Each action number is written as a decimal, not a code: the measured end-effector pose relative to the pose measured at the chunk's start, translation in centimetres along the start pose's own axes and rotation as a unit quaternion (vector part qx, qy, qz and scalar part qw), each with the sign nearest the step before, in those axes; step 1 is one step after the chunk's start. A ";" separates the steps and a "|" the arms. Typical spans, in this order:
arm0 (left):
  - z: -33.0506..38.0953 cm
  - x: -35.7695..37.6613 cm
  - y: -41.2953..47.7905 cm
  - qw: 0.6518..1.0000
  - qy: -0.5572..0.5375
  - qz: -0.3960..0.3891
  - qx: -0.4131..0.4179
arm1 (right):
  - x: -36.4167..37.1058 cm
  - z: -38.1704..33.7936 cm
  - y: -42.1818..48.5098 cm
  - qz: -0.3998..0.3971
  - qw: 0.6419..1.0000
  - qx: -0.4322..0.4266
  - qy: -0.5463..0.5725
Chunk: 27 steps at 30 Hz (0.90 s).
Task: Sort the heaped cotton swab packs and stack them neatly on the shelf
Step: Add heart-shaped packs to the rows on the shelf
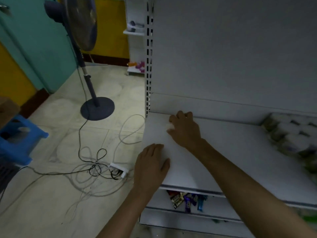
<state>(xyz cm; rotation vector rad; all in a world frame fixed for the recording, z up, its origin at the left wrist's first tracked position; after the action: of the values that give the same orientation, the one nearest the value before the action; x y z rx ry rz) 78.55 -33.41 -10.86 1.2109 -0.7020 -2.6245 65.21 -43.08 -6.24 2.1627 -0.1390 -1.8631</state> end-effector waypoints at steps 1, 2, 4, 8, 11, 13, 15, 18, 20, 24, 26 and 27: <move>-0.1 0.1 0.0 1.000 -0.009 0.000 -0.014 | -0.3 -0.1 -0.8 0.011 0.999 0.020 0.033; -0.1 0.1 0.2 0.999 -0.024 -0.001 -0.031 | -0.8 -0.1 -1.6 0.030 0.994 0.058 0.091; 0.1 0.2 0.7 0.994 -0.080 -0.011 -0.069 | -1.9 0.1 -3.4 0.076 0.935 0.194 0.286; 3.5 0.3 2.3 0.981 -0.187 -0.020 -0.044 | -3.1 0.9 -7.8 0.083 0.735 0.393 0.547; 6.4 1.4 3.2 0.982 -0.188 -0.009 0.011 | -4.7 3.0 -10.9 0.130 0.701 0.426 0.556; 8.7 2.8 3.0 0.979 -0.195 -0.034 0.053 | -6.1 5.1 -12.9 0.174 0.702 0.445 0.528; 11.5 4.3 2.3 0.970 -0.218 -0.076 0.078 | -7.7 7.1 -15.1 0.213 0.726 0.451 0.473; 15.1 6.3 1.0 0.954 -0.252 -0.126 0.106 | -10.0 8.8 -18.4 0.260 0.764 0.427 0.409; 17.4 7.5 0.1 0.941 -0.269 -0.166 0.124 | -11.5 9.7 -20.6 0.288 0.786 0.403 0.371; 21.9 9.8 -1.6 0.906 -0.314 -0.241 0.150 | -13.4 12.4 -24.7 0.313 0.835 0.366 0.266; 23.9 10.7 -2.6 0.889 -0.335 -0.270 0.155 | -14.1 13.8 -26.4 0.325 0.849 0.359 0.213; 24.9 11.2 -3.1 0.884 -0.339 -0.284 0.155 | -14.3 14.6 -27.2 0.335 0.849 0.363 0.186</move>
<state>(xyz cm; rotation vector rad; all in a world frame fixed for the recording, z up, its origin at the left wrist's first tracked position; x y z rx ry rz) 52.63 -25.87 -5.94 0.5609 -1.0278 -3.6034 45.54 -15.65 -1.89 2.3769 -1.5025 -1.0316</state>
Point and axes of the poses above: each hand's wrist, its own y-axis towards the middle knuckle, its own x-axis out of the palm, z = x × y, the point moved 5 cm from there along y, towards the middle knuckle, and after that the axes turned 12 degrees about z, right-handed, at the moved point
